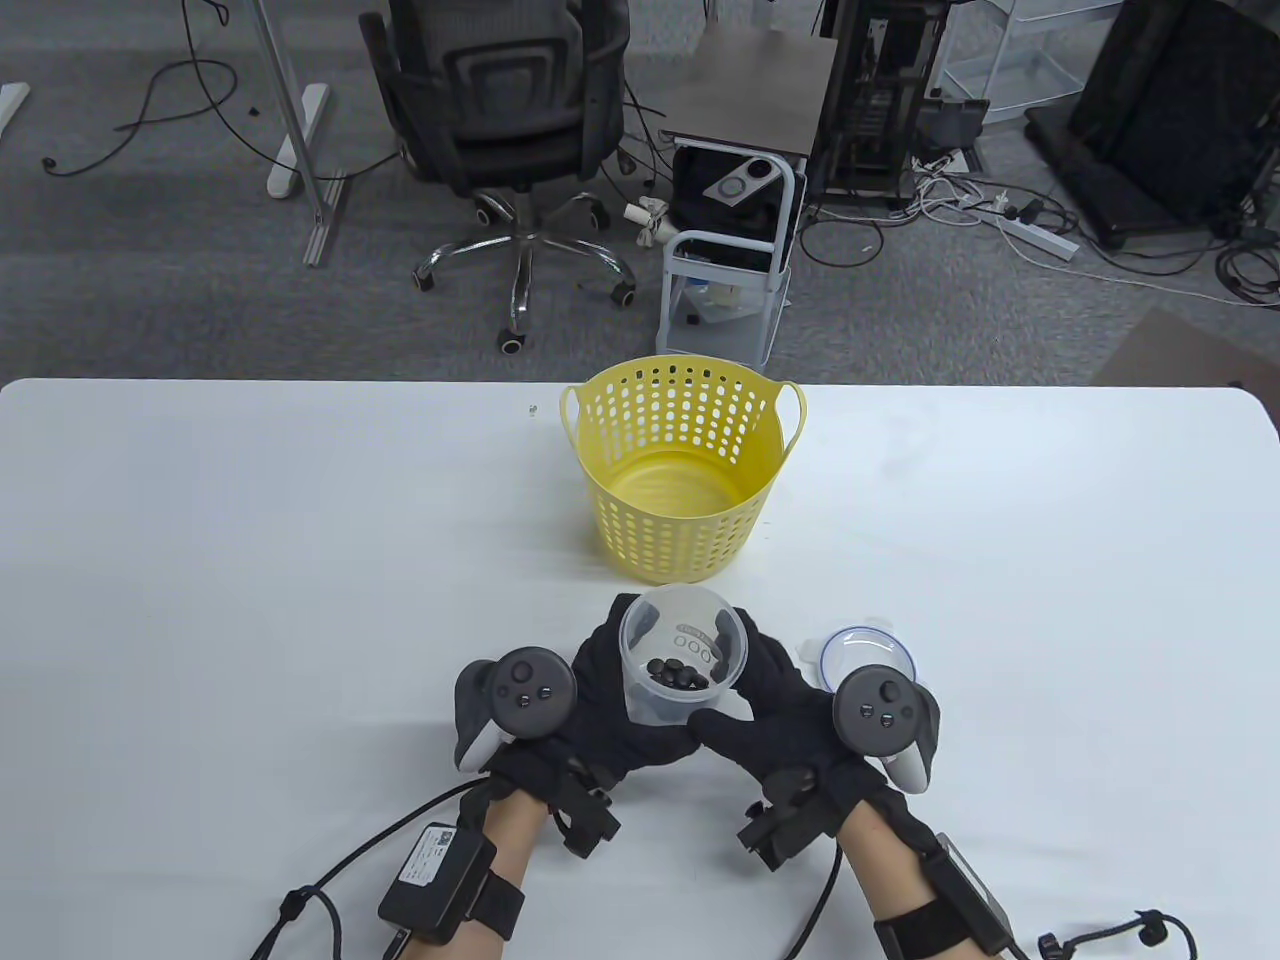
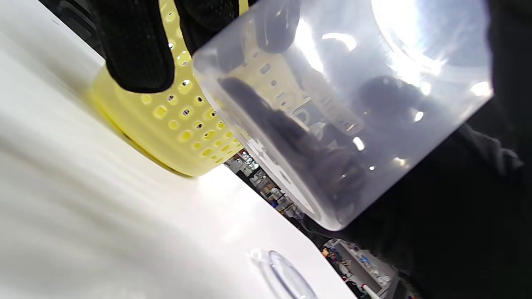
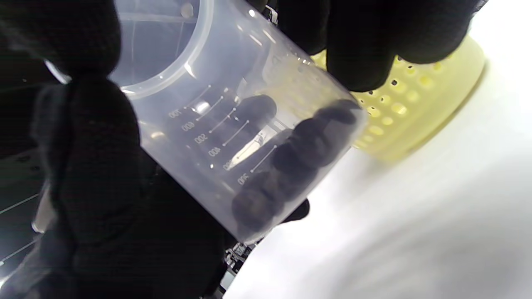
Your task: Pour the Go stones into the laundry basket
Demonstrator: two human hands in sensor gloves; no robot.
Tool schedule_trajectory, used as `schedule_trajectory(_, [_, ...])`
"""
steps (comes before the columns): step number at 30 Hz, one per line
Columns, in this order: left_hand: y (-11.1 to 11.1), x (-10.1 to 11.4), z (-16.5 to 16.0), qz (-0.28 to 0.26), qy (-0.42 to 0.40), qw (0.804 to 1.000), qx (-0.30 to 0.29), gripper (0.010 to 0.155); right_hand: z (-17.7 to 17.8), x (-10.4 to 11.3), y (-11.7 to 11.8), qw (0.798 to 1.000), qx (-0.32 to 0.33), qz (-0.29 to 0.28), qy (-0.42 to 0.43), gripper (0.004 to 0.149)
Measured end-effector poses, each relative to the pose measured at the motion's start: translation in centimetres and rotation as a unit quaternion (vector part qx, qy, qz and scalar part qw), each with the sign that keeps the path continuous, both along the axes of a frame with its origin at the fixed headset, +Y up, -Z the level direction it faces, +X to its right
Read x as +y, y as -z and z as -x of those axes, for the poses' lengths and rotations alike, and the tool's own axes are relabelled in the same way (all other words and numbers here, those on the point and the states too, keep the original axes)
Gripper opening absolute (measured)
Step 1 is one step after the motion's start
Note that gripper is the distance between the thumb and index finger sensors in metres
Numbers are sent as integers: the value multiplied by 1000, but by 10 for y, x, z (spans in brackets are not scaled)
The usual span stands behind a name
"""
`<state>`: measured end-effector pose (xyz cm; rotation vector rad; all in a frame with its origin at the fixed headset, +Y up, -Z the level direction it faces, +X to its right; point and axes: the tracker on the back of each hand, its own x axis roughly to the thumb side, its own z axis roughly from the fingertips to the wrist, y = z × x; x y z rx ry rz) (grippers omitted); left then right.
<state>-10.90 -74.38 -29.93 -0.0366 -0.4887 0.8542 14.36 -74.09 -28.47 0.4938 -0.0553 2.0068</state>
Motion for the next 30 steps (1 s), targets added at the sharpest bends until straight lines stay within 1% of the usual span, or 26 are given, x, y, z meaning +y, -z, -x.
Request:
schedule_trajectory(2, [-1, 2, 0, -1, -20, 1000, -4, 134, 1, 2, -2, 1000, -3, -5, 3, 95])
schedule_trajectory(6, [-3, 8, 2, -26, -69, 997, 15, 133, 6, 4, -7, 999, -7, 3, 36, 95])
schedule_trajectory(9, [-3, 9, 5, -38, -66, 997, 24, 132, 9, 5, -8, 999, -3, 6, 34, 94])
schedule_trajectory(11, [-2, 8, 7, -37, -69, 996, 32, 130, 9, 3, -7, 999, 3, 12, 31, 93])
schedule_trajectory(14, [-1, 8, 11, -40, -69, 995, 52, 129, 6, -1, -2, 998, 17, 34, 42, 87])
schedule_trajectory(16, [-1, 6, 13, -40, -73, 994, 75, 128, 4, -3, -1, 998, 8, 35, 47, 84])
schedule_trajectory(25, [2, -11, 26, -29, -40, 985, 163, 128, 2, -14, 2, 999, -19, 27, -41, 81])
schedule_trajectory(30, [5, -17, 38, -28, -32, 976, 215, 127, 1, -23, 5, 994, -21, 35, -98, 80])
